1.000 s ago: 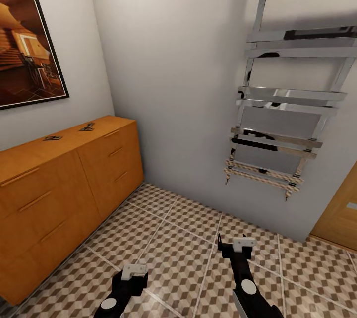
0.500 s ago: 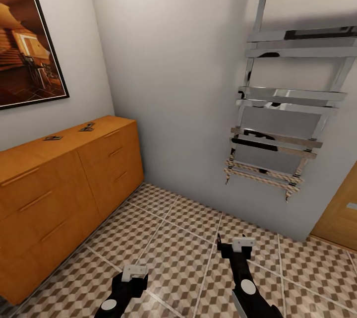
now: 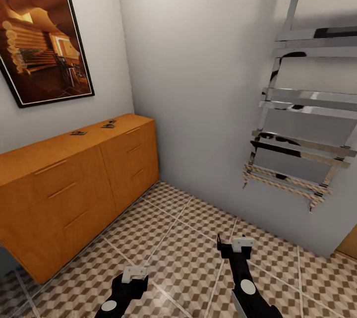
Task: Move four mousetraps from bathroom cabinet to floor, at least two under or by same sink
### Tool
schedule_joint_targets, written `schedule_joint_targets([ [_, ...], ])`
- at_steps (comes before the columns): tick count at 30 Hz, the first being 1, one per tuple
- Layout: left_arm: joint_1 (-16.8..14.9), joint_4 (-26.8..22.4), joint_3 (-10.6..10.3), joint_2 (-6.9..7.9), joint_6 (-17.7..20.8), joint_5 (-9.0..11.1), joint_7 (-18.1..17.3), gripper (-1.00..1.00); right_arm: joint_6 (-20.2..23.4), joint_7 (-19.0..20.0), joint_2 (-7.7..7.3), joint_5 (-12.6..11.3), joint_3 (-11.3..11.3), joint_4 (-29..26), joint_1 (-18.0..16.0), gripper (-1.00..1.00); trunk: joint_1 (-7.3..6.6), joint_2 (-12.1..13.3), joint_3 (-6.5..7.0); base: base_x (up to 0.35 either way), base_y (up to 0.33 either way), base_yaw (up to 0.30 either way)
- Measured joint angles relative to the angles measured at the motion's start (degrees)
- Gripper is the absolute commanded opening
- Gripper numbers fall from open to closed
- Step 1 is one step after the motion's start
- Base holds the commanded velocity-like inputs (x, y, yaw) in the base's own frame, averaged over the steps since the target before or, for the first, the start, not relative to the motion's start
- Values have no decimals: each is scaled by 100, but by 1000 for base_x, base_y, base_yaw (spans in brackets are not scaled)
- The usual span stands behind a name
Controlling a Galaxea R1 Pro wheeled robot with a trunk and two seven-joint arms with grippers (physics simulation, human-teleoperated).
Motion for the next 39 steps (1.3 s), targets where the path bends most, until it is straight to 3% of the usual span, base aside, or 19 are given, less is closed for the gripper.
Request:
schedule_joint_targets([
  [39,0,-18,-2,-1,-2,0,9,100,0,0,1,1,6,-1,-2,100,-1,0,0,171,-223,287],
])
